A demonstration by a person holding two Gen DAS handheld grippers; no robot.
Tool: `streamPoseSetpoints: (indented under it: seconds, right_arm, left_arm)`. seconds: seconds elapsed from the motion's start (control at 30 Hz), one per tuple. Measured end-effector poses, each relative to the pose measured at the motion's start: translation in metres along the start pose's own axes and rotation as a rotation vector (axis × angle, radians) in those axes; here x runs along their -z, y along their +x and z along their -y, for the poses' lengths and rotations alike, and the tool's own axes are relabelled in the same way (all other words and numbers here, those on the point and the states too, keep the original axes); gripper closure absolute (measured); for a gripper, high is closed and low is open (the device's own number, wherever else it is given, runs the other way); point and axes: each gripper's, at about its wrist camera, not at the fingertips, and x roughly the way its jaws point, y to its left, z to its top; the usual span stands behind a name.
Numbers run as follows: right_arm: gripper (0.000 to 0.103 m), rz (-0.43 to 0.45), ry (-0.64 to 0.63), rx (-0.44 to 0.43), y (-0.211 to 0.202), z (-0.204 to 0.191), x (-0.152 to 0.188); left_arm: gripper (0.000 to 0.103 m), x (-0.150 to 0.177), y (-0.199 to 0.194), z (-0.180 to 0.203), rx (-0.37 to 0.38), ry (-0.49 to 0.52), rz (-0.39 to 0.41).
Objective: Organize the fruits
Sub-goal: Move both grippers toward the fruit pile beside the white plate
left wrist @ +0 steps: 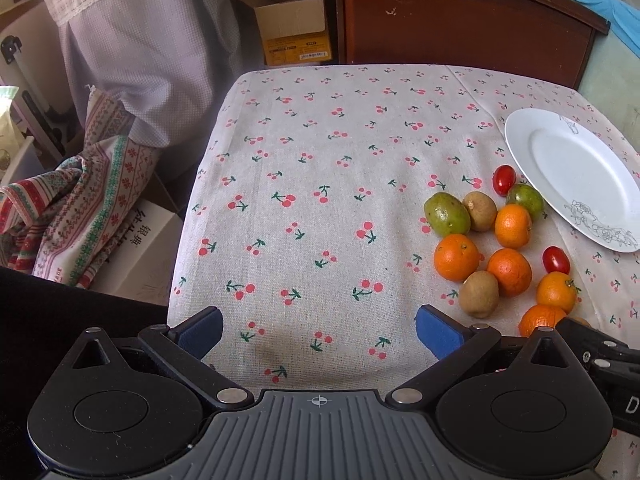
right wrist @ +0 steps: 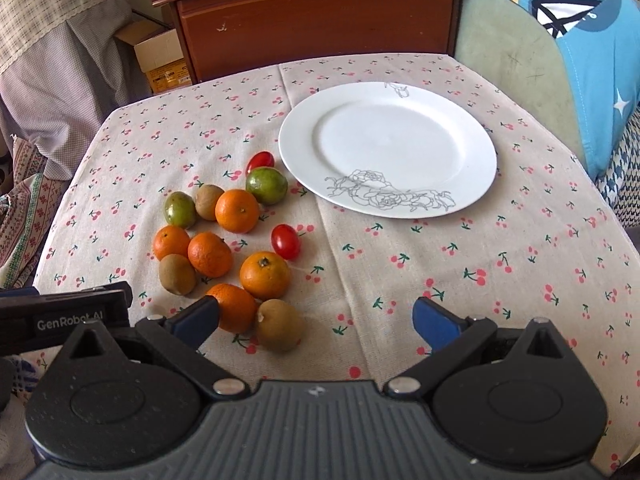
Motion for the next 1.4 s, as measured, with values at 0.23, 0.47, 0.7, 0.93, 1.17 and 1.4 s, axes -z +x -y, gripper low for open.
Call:
streamPoseSetpoints:
  seconds: [0.23, 0.47, 0.7, 0.93, 1.17, 1.4]
  right_arm:
    - [0.001, 0.003, 0.032, 0.008, 0.001, 0.003, -0.002]
    - [0.001, 0.009, 0.031, 0.017, 0.001, 0.002, -0.002]
    - [0.001, 0.004, 0.026, 0.02, 0.001, 0.002, -0.003]
    - [0.001, -0.002, 0.02, 0.026, 0.001, 0.002, -0.004]
    - [0.002, -0.004, 0.016, 0.029, 0.0, 0.003, -0.004]
    - [0.004, -0.001, 0.02, 0.02, -0.001, 0.004, -0.004]
  left_arm:
    - [0.001, 0.004, -0.015, 0.004, 0.019, 0.031, 0.037]
    - [0.001, 0.006, -0.018, 0.005, 0.005, 0.038, 0.047]
    - [0.002, 0.006, -0.018, 0.005, 0.001, 0.038, 0.049]
    - [0.003, 0.006, -0.019, 0.005, 0.003, 0.037, 0.048]
    - [0.004, 0.007, -0.02, 0.008, 0.009, 0.041, 0.052]
    - [0.004, 0.007, -0.02, 0.007, 0.032, 0.038, 0.06]
